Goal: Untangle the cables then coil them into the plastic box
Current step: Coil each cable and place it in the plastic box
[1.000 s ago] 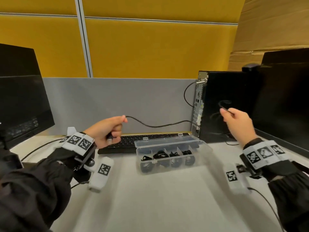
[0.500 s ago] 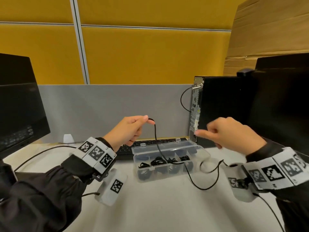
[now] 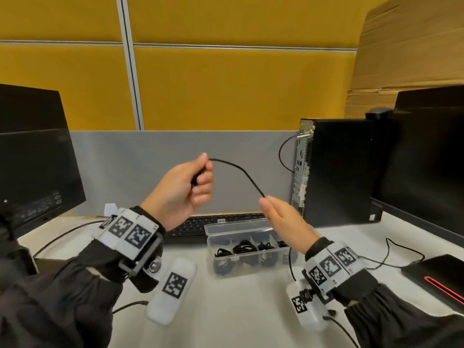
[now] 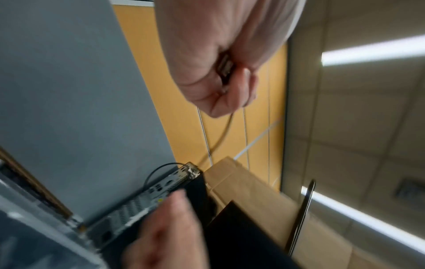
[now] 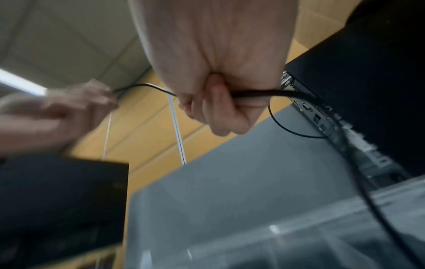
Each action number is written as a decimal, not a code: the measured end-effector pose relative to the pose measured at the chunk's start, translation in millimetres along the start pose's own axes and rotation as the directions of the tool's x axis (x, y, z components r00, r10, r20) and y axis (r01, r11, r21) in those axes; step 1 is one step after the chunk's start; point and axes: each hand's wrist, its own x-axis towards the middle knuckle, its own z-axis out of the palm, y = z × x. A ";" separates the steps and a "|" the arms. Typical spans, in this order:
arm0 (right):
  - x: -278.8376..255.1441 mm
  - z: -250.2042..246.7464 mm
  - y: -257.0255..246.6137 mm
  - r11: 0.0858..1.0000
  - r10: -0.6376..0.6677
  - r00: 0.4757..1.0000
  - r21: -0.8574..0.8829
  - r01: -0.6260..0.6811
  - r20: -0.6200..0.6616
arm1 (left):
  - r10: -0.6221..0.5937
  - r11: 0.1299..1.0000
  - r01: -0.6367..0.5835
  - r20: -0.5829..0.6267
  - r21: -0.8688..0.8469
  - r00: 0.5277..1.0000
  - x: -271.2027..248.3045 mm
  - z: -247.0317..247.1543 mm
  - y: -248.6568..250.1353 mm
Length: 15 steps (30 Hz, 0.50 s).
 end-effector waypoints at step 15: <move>-16.6 -12.1 -34.4 0.800 -0.395 0.907 -0.541 0.260 -0.147 | -0.161 0.659 -0.061 0.220 0.750 0.962 10.9 -15.3 -70.5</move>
